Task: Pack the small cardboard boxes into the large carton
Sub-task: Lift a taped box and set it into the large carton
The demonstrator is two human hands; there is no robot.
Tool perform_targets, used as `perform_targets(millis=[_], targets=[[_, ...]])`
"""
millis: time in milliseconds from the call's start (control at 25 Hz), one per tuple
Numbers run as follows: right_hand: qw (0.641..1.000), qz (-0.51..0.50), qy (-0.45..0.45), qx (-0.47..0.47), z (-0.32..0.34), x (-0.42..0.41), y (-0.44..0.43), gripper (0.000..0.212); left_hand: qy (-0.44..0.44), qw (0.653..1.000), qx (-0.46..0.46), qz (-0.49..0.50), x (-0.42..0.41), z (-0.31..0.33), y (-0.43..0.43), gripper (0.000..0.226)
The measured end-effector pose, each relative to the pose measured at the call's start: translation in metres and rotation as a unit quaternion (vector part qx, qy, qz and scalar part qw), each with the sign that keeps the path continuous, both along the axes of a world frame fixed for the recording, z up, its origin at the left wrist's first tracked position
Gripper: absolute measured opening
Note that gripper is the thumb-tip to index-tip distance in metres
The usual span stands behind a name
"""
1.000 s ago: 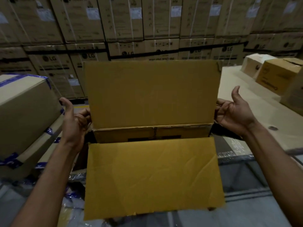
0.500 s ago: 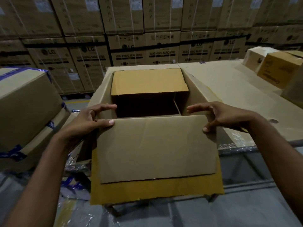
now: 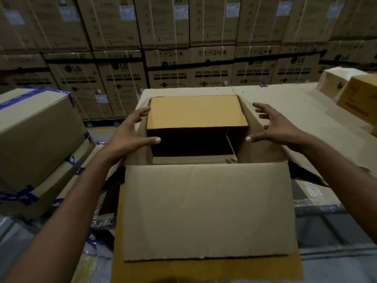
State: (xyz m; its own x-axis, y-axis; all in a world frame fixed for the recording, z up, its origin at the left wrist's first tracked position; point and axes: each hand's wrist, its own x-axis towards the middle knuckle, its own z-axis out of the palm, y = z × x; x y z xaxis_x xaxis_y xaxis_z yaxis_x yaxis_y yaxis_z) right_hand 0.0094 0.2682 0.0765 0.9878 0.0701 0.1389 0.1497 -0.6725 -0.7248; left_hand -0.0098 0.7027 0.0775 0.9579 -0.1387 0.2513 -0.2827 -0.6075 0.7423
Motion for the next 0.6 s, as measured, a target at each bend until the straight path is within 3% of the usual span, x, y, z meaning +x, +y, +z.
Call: perform_targets(millis=[200, 320, 400, 480, 600], targets=[[0.969, -0.001, 0.0, -0.245, -0.015, 0.081, -0.005, 0.116, -0.029, 0.988, 0.154, 0.014, 0.079, -0.018, -0.003, 0.129], [0.954, 0.012, -0.061, -0.293, -0.019, 0.116, -0.003, 0.075, -0.052, 0.982, 0.177, 0.038, 0.112, -0.02, 0.002, 0.136], [0.963, -0.004, -0.111, -0.244, -0.016, 0.131, -0.003, 0.045, -0.055, 0.978, 0.196, 0.047, 0.124, -0.022, 0.003, 0.139], [0.971, 0.024, -0.074, -0.225, -0.012, 0.143, -0.007, 0.055, -0.047, 0.974, 0.217, 0.038, 0.131, -0.024, 0.002, 0.141], [0.909, 0.115, -0.014, -0.4, -0.012, 0.153, -0.007, 0.093, -0.028, 0.972, 0.23, 0.027, 0.136, -0.026, 0.004, 0.144]])
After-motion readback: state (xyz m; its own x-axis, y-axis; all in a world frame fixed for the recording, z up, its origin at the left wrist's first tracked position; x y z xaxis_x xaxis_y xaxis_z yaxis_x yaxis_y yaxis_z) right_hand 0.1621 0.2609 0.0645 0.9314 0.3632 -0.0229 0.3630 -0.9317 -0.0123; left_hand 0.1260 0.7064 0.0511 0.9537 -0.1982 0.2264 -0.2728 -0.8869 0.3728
